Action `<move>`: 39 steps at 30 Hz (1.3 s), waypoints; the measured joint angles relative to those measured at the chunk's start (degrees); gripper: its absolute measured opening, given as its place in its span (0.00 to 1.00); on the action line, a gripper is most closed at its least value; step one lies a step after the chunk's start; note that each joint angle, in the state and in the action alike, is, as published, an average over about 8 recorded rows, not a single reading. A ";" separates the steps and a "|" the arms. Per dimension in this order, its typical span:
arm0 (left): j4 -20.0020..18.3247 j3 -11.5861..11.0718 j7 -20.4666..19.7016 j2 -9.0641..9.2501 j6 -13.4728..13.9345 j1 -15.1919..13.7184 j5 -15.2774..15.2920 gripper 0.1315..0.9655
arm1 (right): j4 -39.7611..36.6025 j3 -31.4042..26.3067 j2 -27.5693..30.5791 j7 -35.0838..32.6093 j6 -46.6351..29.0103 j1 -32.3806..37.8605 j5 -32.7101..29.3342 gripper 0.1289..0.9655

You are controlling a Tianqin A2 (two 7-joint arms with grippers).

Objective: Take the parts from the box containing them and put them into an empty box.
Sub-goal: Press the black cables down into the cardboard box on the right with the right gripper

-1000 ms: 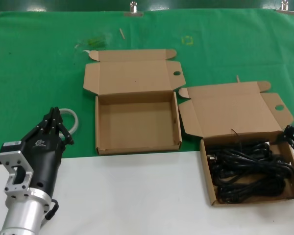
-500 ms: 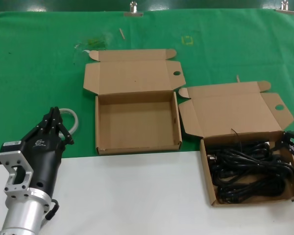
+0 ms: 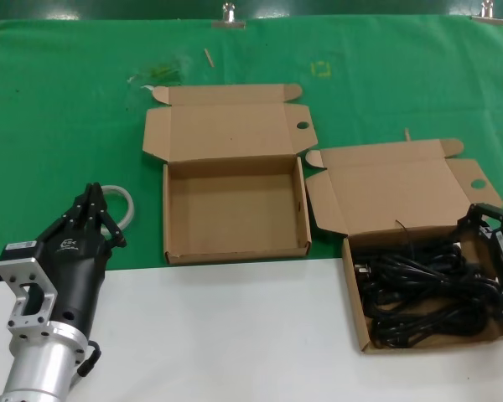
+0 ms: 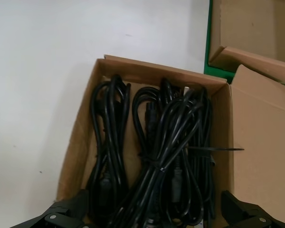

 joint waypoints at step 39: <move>0.00 0.00 0.00 0.00 0.00 0.00 -0.01 0.03 | 0.80 0.55 0.43 -4.26 0.81 -1.66 -0.19 0.86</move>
